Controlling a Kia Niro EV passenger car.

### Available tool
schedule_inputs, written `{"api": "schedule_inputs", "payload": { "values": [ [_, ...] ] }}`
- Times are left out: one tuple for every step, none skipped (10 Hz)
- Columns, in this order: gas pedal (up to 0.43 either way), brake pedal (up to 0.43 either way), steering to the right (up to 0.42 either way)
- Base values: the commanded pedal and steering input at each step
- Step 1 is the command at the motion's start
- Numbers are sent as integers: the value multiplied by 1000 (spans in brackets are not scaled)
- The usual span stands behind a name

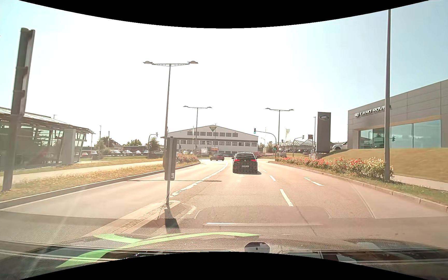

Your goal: Follow the waypoints while adhering to traffic rules and regulations

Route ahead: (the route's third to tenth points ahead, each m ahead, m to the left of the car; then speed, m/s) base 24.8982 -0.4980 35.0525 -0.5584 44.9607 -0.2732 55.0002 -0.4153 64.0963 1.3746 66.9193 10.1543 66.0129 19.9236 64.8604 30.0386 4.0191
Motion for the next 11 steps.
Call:
{"api": "schedule_inputs", "payload": {
  "values": [
    [138,0,90],
    [138,0,88],
    [138,0,82],
    [138,0,70],
    [138,0,55],
    [138,0,47],
    [138,0,42],
    [138,0,35],
    [138,0,28],
    [138,0,17],
    [138,0,5]
  ]
}}
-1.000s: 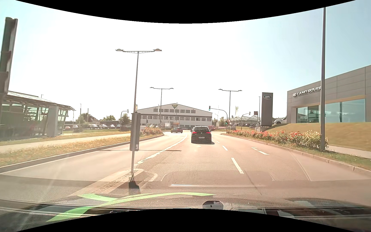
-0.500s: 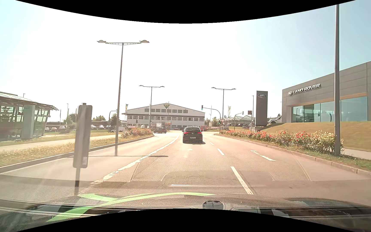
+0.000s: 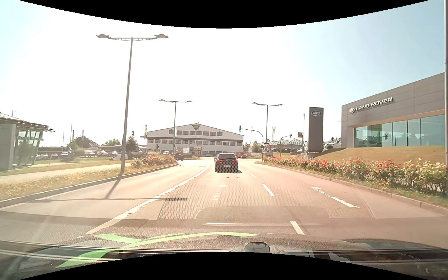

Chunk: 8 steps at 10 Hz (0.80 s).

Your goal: Follow the waypoints while adhering to traffic rules and regulations

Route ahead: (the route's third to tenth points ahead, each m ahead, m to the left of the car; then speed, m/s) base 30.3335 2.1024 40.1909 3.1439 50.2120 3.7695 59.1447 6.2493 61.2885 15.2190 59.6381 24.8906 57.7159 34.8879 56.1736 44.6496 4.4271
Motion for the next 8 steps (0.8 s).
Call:
{"api": "schedule_inputs", "payload": {
  "values": [
    [138,0,-1],
    [138,0,-9],
    [138,0,-15],
    [138,0,-15],
    [157,0,-15],
    [157,0,-15],
    [157,0,-13],
    [169,0,-13]
  ]
}}
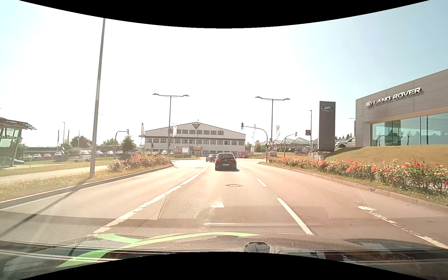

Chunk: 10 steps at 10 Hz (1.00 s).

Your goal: Follow the waypoints while adhering to traffic rules and regulations

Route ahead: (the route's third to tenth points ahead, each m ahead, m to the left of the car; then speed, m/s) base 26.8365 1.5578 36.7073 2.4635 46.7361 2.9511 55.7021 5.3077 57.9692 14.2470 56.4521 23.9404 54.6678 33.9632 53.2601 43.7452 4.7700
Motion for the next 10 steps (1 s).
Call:
{"api": "schedule_inputs", "payload": {
  "values": [
    [169,0,-13],
    [177,0,-13],
    [189,0,-13],
    [197,0,-13],
    [197,0,-13],
    [197,0,-11],
    [197,0,-10],
    [197,0,-10],
    [209,0,-9],
    [209,0,-10]
  ]
}}
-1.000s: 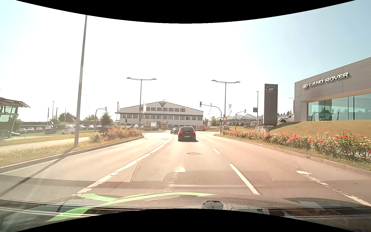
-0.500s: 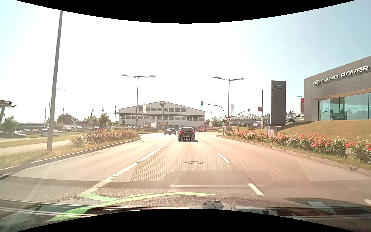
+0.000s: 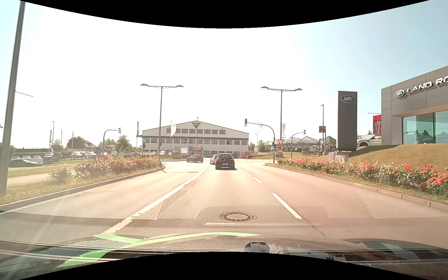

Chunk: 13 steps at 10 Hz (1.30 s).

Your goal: Follow the waypoints while adhering to traffic rules and regulations

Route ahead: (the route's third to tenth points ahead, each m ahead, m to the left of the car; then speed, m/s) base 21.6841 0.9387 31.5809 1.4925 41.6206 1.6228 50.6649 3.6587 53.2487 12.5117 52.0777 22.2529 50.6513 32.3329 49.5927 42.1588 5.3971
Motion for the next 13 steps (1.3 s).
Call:
{"api": "schedule_inputs", "payload": {
  "values": [
    [209,0,-10],
    [209,0,-10],
    [209,0,-10],
    [209,0,-10],
    [228,0,-9],
    [240,0,-9],
    [248,0,-9],
    [248,0,-9],
    [248,0,-10],
    [248,0,-11],
    [248,0,-11],
    [209,0,-13],
    [177,0,-14]
  ]
}}
